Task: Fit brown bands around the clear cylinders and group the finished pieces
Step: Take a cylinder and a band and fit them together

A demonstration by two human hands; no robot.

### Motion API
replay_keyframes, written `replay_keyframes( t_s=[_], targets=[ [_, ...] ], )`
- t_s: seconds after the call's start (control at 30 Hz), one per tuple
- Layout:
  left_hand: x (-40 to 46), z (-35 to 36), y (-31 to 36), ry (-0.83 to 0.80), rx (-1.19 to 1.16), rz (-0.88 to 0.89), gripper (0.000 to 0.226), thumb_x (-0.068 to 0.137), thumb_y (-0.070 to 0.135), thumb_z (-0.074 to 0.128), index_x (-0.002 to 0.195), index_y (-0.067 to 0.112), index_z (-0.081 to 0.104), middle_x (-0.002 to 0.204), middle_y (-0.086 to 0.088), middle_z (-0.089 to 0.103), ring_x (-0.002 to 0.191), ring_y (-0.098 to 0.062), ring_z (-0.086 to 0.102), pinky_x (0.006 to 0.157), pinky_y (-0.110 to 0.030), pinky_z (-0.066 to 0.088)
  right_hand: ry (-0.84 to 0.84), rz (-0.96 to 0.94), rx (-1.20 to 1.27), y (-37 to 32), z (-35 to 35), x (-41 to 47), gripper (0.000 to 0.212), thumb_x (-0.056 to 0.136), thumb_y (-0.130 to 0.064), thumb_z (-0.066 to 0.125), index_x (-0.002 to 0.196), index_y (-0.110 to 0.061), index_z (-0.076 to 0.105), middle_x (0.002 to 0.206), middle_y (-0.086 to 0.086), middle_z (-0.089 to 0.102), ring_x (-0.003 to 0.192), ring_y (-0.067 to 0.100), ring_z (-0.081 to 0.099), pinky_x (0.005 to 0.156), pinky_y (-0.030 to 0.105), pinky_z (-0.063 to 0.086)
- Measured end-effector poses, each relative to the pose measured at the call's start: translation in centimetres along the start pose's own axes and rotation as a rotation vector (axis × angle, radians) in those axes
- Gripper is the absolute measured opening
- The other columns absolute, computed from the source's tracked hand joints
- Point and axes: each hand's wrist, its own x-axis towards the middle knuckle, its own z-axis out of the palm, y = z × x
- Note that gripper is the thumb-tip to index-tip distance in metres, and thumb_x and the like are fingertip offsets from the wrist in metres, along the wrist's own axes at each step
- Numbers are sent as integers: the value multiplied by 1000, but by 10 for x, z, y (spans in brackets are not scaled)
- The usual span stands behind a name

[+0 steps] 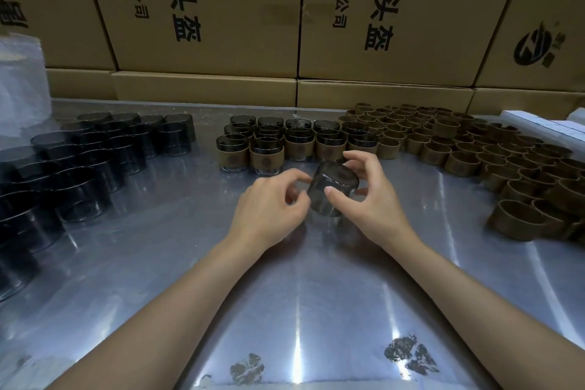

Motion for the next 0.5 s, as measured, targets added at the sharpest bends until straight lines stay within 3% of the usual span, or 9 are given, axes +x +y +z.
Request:
replay_keyframes(
  t_s=[0.23, 0.37, 0.43, 0.5],
  targets=[
    [2, 3, -4, -72, 60, -56, 23, 86, 28, 56, 104, 32, 70, 79, 14, 66, 80, -10, 62, 68, -28, 47, -99, 36, -98, 3, 4, 2, 68, 75, -29, 76, 132, -25, 39, 117, -6, 51, 116, 11, 48, 95, 30, 45],
    [3, 2, -7, -87, 76, -83, 21, 87, 26, 55, 98, 33, 71, 87, 12, 69, 84, -10, 62, 72, -29, 50, -146, 84, -69, 5, 1, 3, 69, 78, -48, 72, 133, -29, 36, 118, -9, 48, 118, 9, 44, 95, 25, 39],
    [5, 1, -10, -104, 85, -103, 20, 88, 24, 55, 95, 32, 71, 93, 11, 69, 86, -11, 61, 75, -32, 52, -53, 115, 35, 3, -4, 5, 63, 80, -58, 62, 130, -27, 42, 120, -5, 51, 116, 11, 46, 95, 26, 38],
    [6, 0, -14, -110, 82, -119, 19, 89, 22, 55, 93, 31, 71, 96, 9, 64, 88, -11, 59, 77, -33, 51, 108, 113, -52, 7, -14, 10, 52, 85, -51, 57, 127, -22, 48, 121, -3, 53, 117, 14, 45, 91, 25, 36]
  ],
)
